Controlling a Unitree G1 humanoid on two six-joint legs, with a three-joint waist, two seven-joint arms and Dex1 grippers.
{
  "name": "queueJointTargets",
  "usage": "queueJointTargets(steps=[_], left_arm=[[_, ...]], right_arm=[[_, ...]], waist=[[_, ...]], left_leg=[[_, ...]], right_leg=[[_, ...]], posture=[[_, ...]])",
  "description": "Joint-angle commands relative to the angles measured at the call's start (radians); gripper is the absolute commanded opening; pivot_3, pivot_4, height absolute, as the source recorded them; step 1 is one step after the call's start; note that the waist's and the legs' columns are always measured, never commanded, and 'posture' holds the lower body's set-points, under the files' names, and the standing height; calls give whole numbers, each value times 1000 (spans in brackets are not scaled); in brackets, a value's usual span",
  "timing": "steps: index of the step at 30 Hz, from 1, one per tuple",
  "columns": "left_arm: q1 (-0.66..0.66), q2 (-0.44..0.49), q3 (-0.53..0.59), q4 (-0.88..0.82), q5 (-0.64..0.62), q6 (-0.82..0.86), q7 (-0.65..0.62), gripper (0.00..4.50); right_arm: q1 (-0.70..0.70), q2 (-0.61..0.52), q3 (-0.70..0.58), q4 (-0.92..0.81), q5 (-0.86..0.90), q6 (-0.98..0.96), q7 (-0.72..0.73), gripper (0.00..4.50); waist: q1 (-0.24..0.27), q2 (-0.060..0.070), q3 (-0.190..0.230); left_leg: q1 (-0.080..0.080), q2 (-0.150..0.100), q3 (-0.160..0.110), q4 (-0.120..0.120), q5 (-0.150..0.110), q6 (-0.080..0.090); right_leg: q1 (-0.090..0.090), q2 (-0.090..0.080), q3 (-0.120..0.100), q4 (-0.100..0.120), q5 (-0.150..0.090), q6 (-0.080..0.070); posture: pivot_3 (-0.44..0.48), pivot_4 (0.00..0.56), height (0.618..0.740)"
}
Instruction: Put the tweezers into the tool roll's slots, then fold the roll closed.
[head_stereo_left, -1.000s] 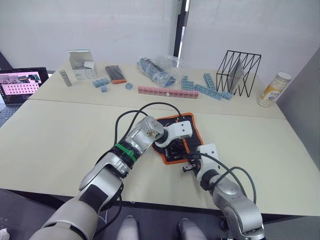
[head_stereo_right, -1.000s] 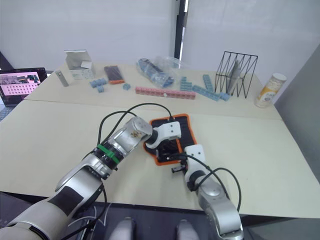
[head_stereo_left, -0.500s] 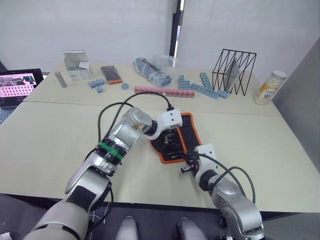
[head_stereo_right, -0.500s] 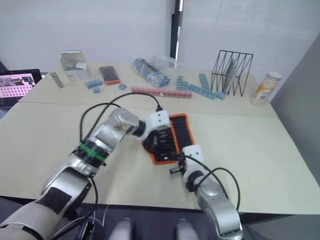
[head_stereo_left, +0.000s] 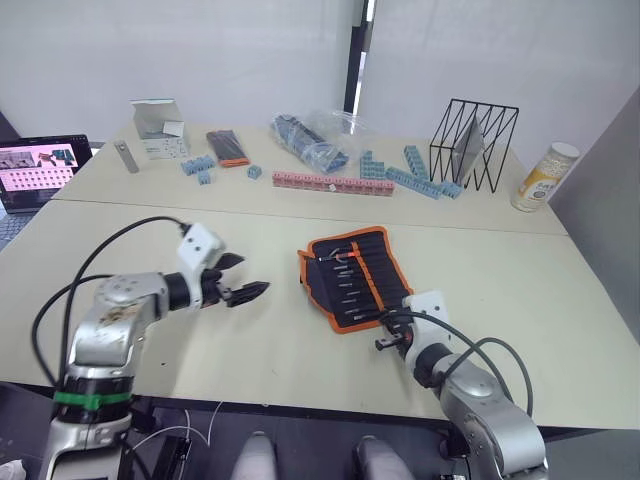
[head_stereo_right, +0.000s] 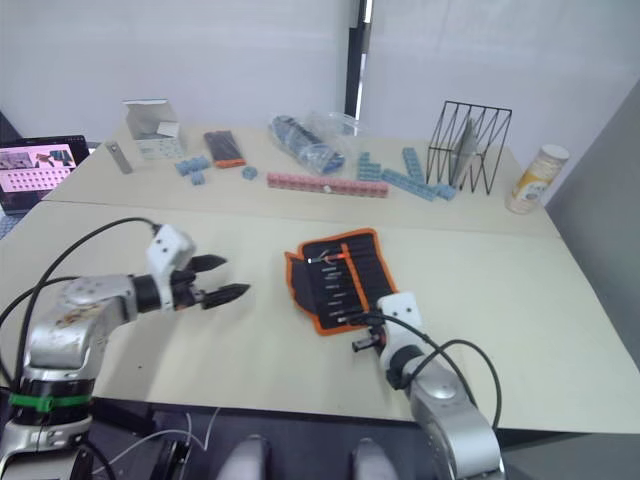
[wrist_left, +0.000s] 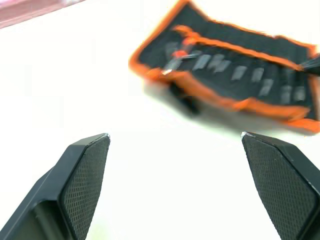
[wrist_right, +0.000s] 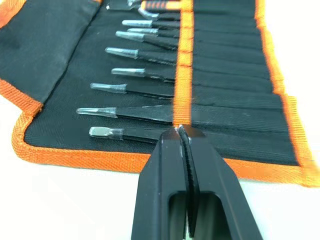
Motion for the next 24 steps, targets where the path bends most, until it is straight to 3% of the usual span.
queueJointTargets(steps=[1,6,10,17,24], left_arm=[[66,4,103,-35,-70,-81,20,4500],[175,49,203,-28,-149,-156,-19,4500],[233,103,251,-4,-204,-186,-73,4500],[264,114,237,33,-210,-265,-61,4500],[295,127,221,15,-220,-271,-39,4500]], right_arm=[[27,-5,-71,-87,41,-78,26,1484],[55,-34,-166,-125,120,-121,91,3250],[59,-68,-51,-155,130,-118,144,4476],[-50,23,276,42,-88,-280,55,4476],[-168,64,371,242,-262,-363,-20,4476]], waist=[[-1,0,0],[-5,0,0],[-7,0,0],[-10,-1,0],[-4,-3,1]], left_leg=[[0,0,0,0,0,0],[1,1,0,0,0,0],[1,2,1,0,0,0],[1,3,4,0,0,0],[-2,4,6,0,0,0]], right_leg=[[0,0,0,0,0,0],[0,0,0,0,0,-1],[-1,0,0,1,0,-2],[-5,0,0,1,-1,-3],[-8,0,0,2,0,-4]], posture=[[0,150,663],[0,150,663],[0,150,663],[0,150,663],[0,150,663]])
